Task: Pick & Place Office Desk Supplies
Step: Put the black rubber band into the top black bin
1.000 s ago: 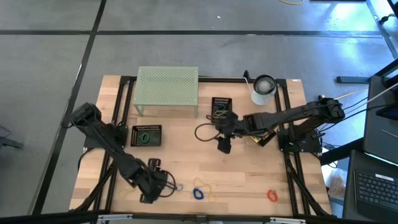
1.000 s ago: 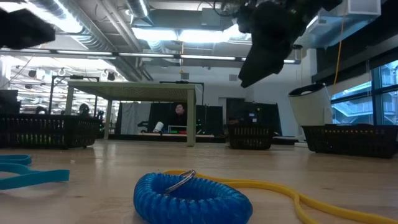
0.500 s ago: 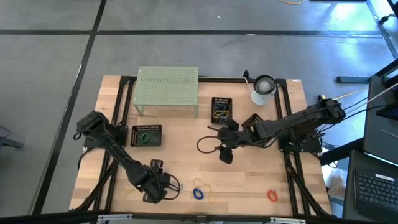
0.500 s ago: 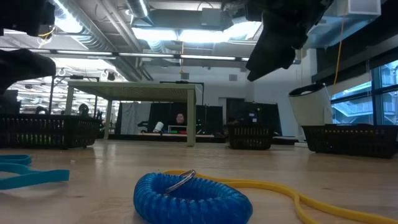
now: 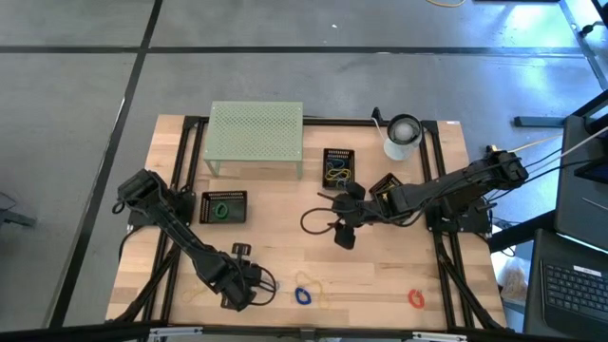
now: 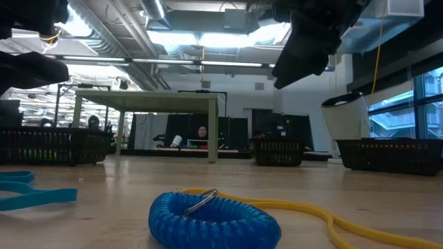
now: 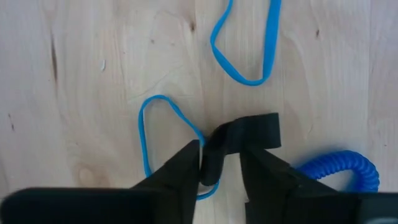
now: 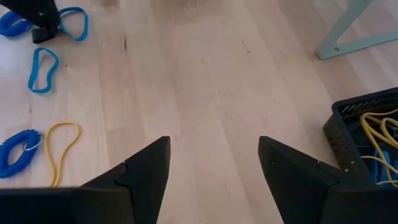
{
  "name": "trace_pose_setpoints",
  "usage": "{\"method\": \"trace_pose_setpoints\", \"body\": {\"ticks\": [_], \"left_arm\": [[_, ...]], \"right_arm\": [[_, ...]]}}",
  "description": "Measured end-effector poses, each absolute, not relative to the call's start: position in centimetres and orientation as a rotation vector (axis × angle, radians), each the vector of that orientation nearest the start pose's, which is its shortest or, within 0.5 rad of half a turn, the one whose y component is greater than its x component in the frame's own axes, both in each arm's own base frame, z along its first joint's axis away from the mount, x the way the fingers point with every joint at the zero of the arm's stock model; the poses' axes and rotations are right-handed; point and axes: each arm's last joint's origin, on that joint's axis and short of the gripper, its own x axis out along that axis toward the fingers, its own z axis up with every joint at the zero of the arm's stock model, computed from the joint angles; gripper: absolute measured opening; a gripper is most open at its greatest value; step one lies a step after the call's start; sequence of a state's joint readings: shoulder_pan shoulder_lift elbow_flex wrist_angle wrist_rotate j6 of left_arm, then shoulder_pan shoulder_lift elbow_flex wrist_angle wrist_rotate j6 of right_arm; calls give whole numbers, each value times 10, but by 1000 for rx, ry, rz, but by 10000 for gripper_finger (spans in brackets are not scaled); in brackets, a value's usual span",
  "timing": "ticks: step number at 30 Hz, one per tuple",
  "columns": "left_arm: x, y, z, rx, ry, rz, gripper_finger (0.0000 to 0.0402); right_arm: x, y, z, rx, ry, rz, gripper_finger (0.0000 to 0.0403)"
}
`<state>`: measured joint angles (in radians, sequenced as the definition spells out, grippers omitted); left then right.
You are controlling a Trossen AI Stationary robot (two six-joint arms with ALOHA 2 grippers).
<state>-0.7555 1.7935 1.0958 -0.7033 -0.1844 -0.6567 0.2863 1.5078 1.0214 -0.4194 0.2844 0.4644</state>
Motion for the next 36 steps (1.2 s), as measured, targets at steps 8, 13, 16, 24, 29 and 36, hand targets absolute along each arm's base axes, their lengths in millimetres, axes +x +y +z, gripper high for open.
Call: {"method": "trace_pose_setpoints", "body": {"ticks": [8,13,16,24,29,36], "left_arm": [[238,-216,155,54,1336,-36,8],[239,-215,156,11,1338,-10,7],[244,-217,163,23,1304,-6,6],[265,-215,196,230,1179,-2,10],[285,-208,219,353,1039,66,8],[309,-198,258,342,852,251,11]], "right_arm": [[297,79,230,204,837,-224,245],[297,79,230,259,837,-234,245],[297,79,231,290,834,-231,245],[298,80,232,317,818,-234,245],[298,81,232,315,818,-231,245],[296,89,232,248,826,-183,245]]}}
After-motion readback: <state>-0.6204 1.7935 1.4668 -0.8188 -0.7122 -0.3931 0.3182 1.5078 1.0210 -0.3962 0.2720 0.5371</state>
